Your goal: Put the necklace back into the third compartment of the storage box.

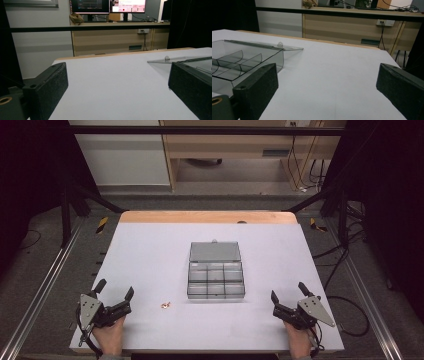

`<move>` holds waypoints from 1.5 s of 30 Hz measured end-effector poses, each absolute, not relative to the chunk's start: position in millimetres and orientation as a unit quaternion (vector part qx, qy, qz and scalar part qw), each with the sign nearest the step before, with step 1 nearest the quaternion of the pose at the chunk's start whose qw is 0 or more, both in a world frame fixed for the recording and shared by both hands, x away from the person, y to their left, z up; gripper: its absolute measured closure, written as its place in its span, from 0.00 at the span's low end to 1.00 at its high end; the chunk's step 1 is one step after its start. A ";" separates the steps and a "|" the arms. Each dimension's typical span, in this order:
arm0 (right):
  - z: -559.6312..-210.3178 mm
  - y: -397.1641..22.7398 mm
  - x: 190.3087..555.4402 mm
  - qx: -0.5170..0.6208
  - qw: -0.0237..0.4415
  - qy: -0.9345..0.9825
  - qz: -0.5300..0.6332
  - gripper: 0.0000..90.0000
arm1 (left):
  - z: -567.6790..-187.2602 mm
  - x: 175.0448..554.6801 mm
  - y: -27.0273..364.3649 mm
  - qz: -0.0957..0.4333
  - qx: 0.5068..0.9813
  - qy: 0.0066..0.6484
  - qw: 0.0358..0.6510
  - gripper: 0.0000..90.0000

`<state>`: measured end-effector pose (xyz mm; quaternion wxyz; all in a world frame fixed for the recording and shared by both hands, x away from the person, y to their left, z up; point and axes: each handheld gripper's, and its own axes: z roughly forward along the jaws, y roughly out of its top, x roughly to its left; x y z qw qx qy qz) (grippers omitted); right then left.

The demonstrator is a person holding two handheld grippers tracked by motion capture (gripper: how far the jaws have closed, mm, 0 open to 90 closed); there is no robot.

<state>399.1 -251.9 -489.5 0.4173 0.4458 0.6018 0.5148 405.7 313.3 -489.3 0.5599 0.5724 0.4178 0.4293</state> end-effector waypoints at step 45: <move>-489.5 -251.8 399.1 0.444 0.417 0.604 0.515 0.05 | -481.7 400.1 307.3 0.426 0.574 0.413 0.564 0.04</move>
